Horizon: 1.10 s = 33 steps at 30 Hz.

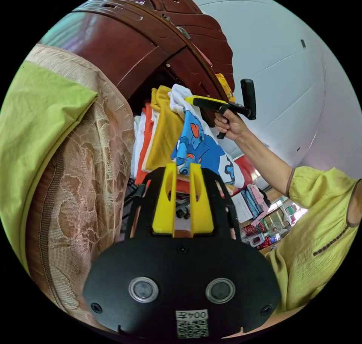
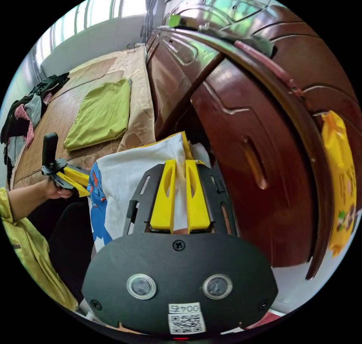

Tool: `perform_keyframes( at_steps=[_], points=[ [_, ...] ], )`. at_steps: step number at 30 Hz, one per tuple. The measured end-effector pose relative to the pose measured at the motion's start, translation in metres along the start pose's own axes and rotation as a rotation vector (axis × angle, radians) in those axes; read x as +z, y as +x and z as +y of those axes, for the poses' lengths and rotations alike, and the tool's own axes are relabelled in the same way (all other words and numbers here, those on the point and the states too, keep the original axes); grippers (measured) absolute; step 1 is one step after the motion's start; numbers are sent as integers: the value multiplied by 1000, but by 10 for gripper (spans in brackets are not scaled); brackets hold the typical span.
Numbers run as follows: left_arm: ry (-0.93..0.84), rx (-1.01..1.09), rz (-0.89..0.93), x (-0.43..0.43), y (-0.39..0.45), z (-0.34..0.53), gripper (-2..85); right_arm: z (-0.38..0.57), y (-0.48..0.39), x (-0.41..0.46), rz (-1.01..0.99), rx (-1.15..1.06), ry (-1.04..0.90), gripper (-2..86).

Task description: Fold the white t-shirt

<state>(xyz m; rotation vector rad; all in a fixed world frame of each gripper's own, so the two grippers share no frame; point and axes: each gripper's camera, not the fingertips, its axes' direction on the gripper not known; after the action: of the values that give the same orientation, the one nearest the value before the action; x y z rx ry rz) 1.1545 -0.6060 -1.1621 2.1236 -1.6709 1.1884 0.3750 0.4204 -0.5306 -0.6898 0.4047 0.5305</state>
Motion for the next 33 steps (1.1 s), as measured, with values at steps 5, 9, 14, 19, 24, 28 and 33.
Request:
perform_keyframes(
  at_steps=[5, 9, 14, 19, 24, 28, 33],
  points=[
    [62, 70, -120, -10, 47, -3, 33, 36, -15, -20, 106, 92, 197, 52],
    [80, 122, -220, -19, 86, -19, 29, 50, -23, -26, 197, 171, 283, 52],
    [-79, 60, -212, -22, 94, -62, 27, 47, -19, -22, 237, 215, 300, 54],
    [-110, -99, -102, -12, 53, -64, 24, 44, -7, 3, 253, 257, 209, 78],
    [78, -144, -215, -55, 69, -54, 24, 86, 20, -60, 203, 378, 354, 85],
    [181, 27, -329, -63, 131, -81, 23, 159, 41, -96, 98, 447, 349, 93],
    [11, 245, -322, 15, 192, -152, 19, 219, 60, -80, 103, 491, 246, 79]
  ],
)
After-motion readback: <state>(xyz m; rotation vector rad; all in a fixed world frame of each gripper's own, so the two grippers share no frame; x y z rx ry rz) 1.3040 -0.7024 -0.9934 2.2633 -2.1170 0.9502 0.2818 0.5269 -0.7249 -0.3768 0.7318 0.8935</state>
